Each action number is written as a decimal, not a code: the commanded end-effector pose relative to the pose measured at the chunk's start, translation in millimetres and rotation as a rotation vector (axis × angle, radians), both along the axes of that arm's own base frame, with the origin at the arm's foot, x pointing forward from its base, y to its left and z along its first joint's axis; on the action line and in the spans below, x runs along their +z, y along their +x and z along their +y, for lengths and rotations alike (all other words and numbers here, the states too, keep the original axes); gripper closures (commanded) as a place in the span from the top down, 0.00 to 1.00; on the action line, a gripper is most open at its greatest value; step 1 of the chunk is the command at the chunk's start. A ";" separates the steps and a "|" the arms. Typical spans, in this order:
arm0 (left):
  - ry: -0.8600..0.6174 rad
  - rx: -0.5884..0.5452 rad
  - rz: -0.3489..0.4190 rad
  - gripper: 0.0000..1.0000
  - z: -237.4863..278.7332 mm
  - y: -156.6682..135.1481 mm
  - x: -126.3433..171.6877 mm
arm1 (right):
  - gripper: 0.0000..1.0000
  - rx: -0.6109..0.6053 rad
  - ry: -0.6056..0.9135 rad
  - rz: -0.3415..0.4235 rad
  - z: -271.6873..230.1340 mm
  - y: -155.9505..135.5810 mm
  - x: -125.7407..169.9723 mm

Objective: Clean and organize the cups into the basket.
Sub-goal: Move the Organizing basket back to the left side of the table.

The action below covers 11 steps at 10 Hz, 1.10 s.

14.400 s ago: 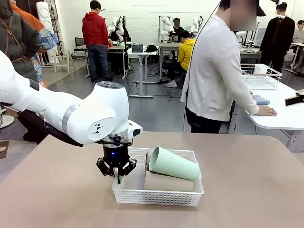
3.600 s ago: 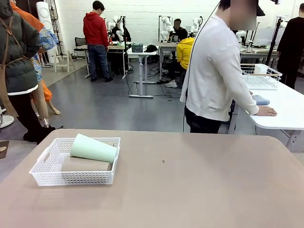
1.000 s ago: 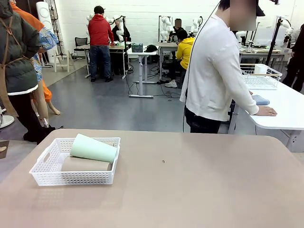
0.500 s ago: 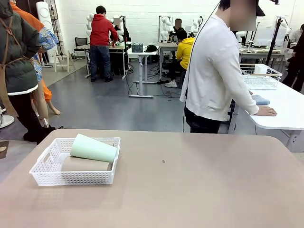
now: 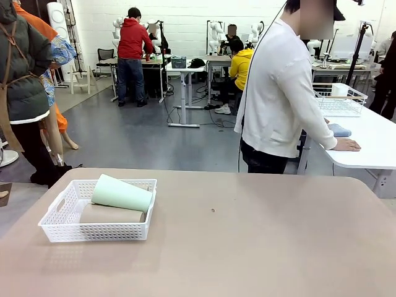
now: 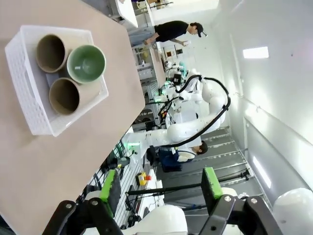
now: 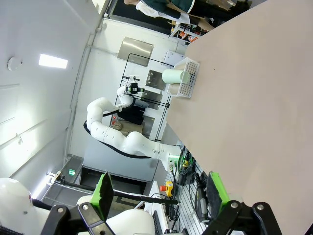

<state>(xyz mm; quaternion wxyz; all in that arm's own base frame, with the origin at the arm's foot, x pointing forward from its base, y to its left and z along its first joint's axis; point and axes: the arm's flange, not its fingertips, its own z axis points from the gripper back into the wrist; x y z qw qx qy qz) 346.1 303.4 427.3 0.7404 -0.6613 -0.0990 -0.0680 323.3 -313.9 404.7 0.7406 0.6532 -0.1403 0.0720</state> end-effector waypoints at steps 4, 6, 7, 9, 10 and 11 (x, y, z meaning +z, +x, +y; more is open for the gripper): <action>0.000 0.000 0.000 0.85 0.0 0.0 0.0 | 1.00 0.000 -0.009 -0.003 0.9 -1.3 -0.5; 0.000 0.000 0.000 0.85 0.0 0.0 0.0 | 1.00 0.000 -0.009 -0.003 0.9 -1.3 -0.5; 0.000 0.000 0.000 0.85 0.0 0.0 0.0 | 1.00 0.000 -0.009 -0.003 0.9 -1.3 -0.5; 0.000 0.000 0.000 0.85 0.0 0.0 0.0 | 1.00 0.000 -0.009 -0.003 0.9 -1.3 -0.5; 0.000 0.000 0.000 0.85 0.0 0.0 0.0 | 1.00 0.000 -0.009 -0.003 0.9 -1.3 -0.5; 0.000 0.000 0.000 0.85 0.0 0.0 0.0 | 1.00 0.000 -0.009 -0.003 0.9 -1.3 -0.5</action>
